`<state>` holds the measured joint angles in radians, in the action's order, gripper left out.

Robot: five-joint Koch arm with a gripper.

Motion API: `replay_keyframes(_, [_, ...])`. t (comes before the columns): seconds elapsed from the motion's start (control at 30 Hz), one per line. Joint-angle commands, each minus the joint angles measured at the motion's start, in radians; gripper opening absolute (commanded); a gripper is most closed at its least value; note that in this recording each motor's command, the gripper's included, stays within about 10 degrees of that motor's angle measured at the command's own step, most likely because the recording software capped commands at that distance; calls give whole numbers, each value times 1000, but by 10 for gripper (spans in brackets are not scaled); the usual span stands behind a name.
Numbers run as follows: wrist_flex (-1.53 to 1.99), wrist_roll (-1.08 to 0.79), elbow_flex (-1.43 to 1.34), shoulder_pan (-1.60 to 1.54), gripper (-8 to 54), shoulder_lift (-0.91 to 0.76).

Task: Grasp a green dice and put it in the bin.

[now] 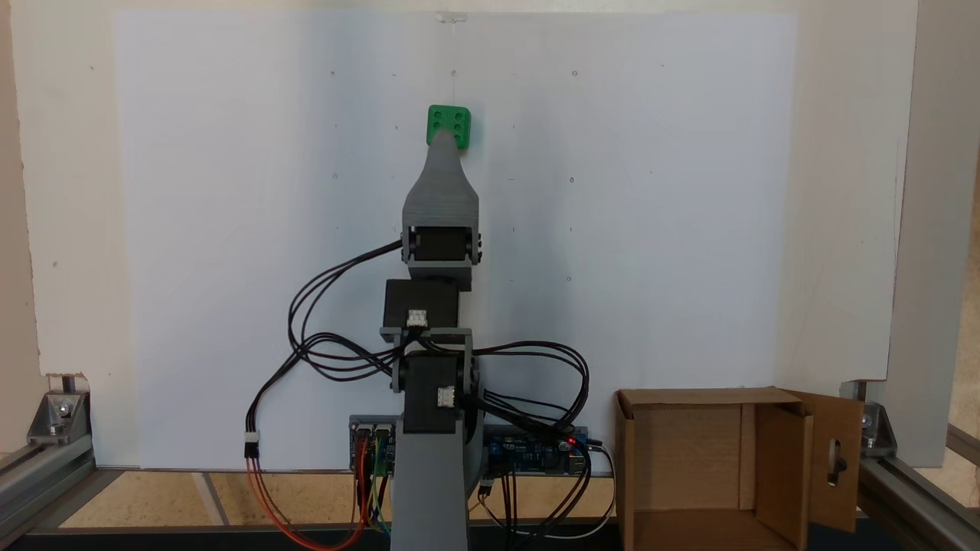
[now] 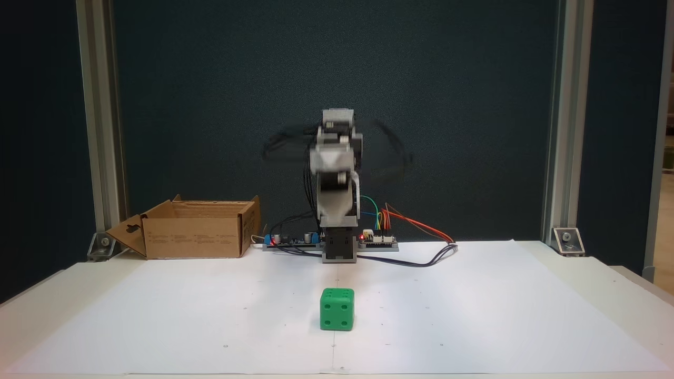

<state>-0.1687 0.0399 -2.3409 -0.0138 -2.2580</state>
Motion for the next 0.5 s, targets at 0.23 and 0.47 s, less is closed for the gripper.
replay_keyframes(0.23, [612,164,399,-117,423,0])
replay_keyframes(0.47, [1058,176,630,-103,424,272])
